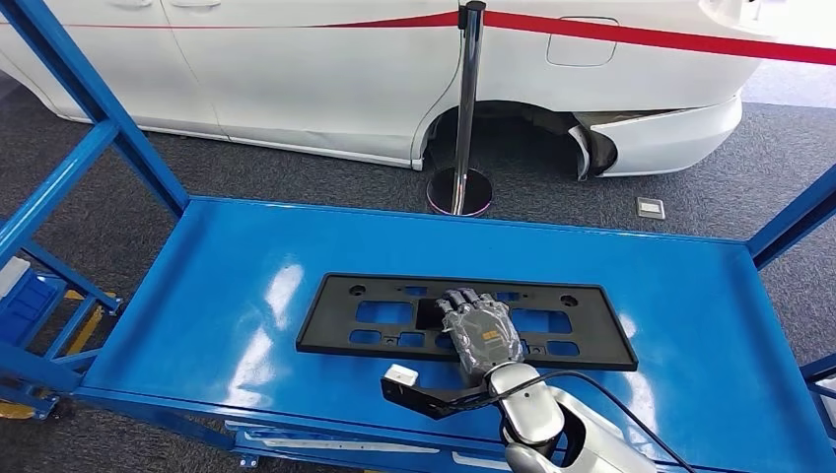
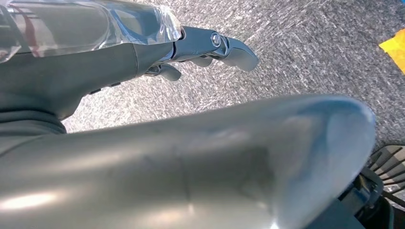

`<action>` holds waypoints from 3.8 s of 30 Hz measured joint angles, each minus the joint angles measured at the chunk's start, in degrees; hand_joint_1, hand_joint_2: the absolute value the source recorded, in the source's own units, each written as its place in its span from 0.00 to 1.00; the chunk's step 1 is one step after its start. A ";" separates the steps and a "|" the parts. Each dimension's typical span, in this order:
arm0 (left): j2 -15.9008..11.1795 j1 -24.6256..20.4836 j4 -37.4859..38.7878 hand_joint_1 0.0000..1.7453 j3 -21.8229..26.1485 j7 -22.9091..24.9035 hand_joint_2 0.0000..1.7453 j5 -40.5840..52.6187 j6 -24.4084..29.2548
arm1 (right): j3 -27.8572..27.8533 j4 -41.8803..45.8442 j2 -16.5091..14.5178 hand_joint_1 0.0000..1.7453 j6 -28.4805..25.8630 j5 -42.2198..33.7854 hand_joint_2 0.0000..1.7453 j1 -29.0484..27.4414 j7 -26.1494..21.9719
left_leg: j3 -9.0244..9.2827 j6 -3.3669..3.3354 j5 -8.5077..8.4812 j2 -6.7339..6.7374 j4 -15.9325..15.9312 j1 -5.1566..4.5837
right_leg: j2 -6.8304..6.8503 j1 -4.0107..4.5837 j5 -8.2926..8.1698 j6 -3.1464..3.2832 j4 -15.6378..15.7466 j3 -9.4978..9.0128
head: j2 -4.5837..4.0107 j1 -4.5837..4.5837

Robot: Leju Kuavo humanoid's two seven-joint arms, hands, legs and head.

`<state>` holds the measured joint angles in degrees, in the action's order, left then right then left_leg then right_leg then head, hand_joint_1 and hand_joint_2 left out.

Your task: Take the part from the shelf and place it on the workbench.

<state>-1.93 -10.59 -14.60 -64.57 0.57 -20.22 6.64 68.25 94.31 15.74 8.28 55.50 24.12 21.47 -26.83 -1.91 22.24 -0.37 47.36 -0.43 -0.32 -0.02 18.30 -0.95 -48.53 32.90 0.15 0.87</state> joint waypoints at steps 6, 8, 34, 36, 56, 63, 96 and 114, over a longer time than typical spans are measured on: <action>0.01 0.02 0.00 0.00 0.51 -0.74 0.00 0.01 -0.01 | -0.06 -0.21 -0.02 0.58 1.03 -0.35 1.00 0.01 0.25 | 0.00 0.00 0.00 0.00 0.00 0.00 | 0.00 0.00 0.00 0.00 0.00 0.00 | 0.00 0.00; 0.02 0.04 0.00 0.00 0.63 -1.03 0.00 -0.03 -0.03 | -0.06 -0.22 -0.02 0.57 1.54 -0.63 1.00 0.03 0.41 | 0.01 0.00 0.00 0.00 0.00 0.00 | 0.00 0.00 0.00 0.00 0.00 -0.01 | 0.00 0.00; 0.70 0.44 -0.04 0.00 6.88 -14.01 0.00 -9.00 3.96 | -13.40 20.66 0.29 1.00 -41.62 4.92 1.00 -2.06 -8.01 | 0.08 0.00 0.00 0.02 0.03 -0.05 | -0.02 -0.01 -0.01 0.00 0.01 -0.01 | 0.00 0.00; 0.95 0.13 -0.05 0.00 7.78 -15.87 0.00 -9.25 3.76 | -15.04 24.08 0.55 1.00 -42.46 5.56 1.00 -2.01 -7.50 | 0.08 0.00 0.00 0.02 0.03 -0.05 | -0.02 -0.01 -0.01 0.00 0.01 -0.01 | 0.00 0.00; 3.92 -1.60 -0.11 0.00 11.82 -14.80 1.00 -7.58 -0.18 | -24.74 40.07 1.27 1.00 -45.70 -60.23 1.00 1.62 -34.43 | -0.01 -0.03 0.02 0.03 0.01 -0.01 | -0.02 -0.01 -0.01 0.00 0.00 0.01 | 0.00 0.00; 4.39 -0.69 -0.11 0.00 11.77 -11.53 1.00 -5.66 -0.51 | -27.05 36.91 0.04 1.00 -37.23 -89.99 1.00 -1.46 -46.03 | -0.12 -0.45 0.31 0.01 0.40 -0.19 | 0.04 -0.12 0.01 -0.14 -0.06 0.00 | 0.00 0.00; 3.98 0.69 -0.11 0.00 7.34 -4.80 1.00 -1.11 -1.31 | -31.59 25.29 -3.34 1.00 -24.47 -105.43 1.00 -7.12 -49.77 | 1.59 -1.54 4.62 0.09 5.11 -0.63 | -0.24 -0.09 0.35 0.30 -1.88 1.14 | 0.00 -0.19; 3.95 0.74 -0.11 0.00 6.66 -5.33 1.00 -0.49 -1.09 | -32.03 24.73 -3.70 1.00 -25.38 -101.23 1.00 -7.62 -50.33 | -3.46 -1.21 -2.75 -2.17 1.19 -0.74 | -2.64 -0.21 6.39 -0.70 -0.30 -6.87 | 0.00 -0.05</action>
<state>2.02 -9.85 -14.71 -57.90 -4.75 -20.71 5.55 36.22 119.04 12.04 -17.09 -45.73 16.50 -28.86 -30.29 -3.12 19.49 -2.54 48.56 -1.17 -2.96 -0.23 24.68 -1.65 -48.83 26.03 0.15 0.82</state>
